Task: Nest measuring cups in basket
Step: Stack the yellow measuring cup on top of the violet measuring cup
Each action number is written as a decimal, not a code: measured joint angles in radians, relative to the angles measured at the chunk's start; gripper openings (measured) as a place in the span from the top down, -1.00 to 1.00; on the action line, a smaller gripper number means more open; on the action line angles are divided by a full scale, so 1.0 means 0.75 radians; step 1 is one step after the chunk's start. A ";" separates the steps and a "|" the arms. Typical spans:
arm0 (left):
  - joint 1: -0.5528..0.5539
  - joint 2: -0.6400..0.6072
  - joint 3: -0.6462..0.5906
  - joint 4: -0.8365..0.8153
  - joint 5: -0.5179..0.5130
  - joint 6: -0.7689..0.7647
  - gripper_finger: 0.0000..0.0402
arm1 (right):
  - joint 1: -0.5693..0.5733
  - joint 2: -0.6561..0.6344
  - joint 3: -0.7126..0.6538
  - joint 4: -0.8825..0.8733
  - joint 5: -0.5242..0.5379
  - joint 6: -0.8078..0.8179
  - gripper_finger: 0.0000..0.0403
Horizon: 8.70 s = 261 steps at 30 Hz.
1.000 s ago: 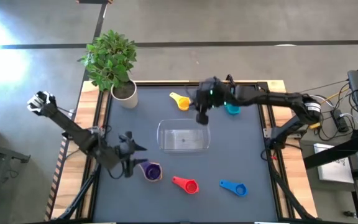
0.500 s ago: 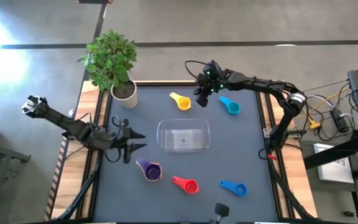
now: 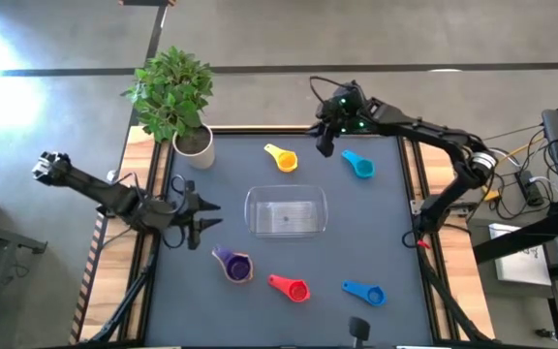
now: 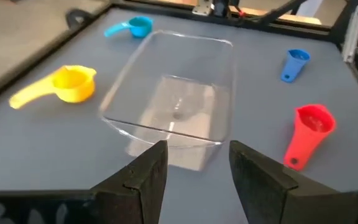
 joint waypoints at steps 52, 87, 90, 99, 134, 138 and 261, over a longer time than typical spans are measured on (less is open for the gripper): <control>0.240 -0.272 -0.400 0.528 0.231 0.092 0.23 | -0.004 0.595 0.338 -0.084 0.154 0.230 0.06; 0.241 -0.111 -0.400 0.601 0.236 0.052 0.23 | 0.069 0.600 0.289 -0.184 0.115 0.274 0.06; 0.240 -0.111 -0.400 0.602 0.236 0.056 0.23 | 0.069 0.600 0.276 -0.179 0.116 0.284 0.06; 0.241 -0.102 -0.400 0.612 0.235 0.042 0.23 | 0.071 0.600 0.261 -0.136 0.117 0.301 0.14; 0.241 -0.028 -0.400 0.686 0.235 0.043 0.23 | 0.092 0.600 0.159 -0.021 0.117 0.308 0.37; 0.241 -0.028 -0.400 0.686 0.235 0.043 0.23 | 0.092 0.600 0.159 -0.019 0.117 0.301 0.46; 0.431 0.797 0.601 -0.311 0.102 0.361 0.35 | 0.566 0.169 0.291 -0.334 0.499 0.192 0.32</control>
